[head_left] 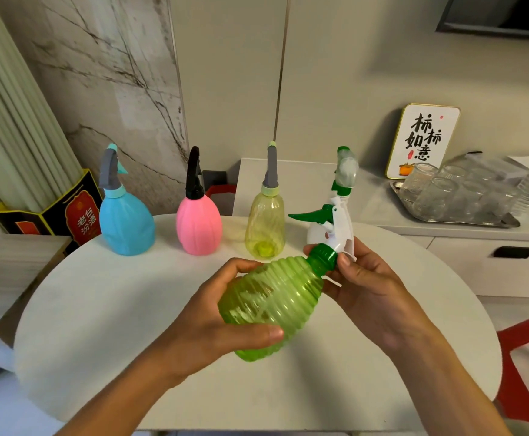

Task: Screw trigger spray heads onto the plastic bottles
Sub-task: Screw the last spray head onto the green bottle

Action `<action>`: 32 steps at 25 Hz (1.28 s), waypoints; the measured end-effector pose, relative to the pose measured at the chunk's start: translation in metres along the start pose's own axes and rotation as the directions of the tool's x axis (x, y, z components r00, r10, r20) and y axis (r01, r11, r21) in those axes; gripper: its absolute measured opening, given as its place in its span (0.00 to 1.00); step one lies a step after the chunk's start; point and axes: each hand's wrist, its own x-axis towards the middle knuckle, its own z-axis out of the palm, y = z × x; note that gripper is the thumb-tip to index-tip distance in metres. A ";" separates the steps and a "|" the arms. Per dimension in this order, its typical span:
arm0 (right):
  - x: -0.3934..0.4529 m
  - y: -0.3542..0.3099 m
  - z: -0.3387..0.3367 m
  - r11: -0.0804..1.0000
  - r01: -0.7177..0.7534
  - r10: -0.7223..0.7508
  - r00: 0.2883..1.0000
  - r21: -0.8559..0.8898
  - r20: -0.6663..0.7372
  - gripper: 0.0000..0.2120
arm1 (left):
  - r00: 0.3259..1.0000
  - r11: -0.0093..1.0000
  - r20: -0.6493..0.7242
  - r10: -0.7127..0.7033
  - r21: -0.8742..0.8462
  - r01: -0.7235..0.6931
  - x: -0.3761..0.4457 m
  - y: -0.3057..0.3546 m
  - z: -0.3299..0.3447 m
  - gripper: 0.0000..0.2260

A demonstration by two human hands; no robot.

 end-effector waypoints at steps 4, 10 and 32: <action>-0.001 0.001 0.002 1.000 0.014 -0.014 0.999 -0.010 0.032 0.32 | 0.996 0.977 0.068 -0.066 -0.199 0.078 -0.001 -0.001 0.000 0.24; -0.002 0.000 -0.005 0.951 0.052 -0.065 0.997 -0.303 -0.033 0.22 | 0.994 0.983 -0.098 0.037 0.181 -0.019 -0.006 0.003 0.001 0.31; -0.011 -0.030 -0.010 0.816 -0.066 0.109 0.993 -0.575 0.041 0.19 | 0.986 0.859 -0.006 0.165 0.493 -0.140 -0.002 -0.008 -0.009 0.37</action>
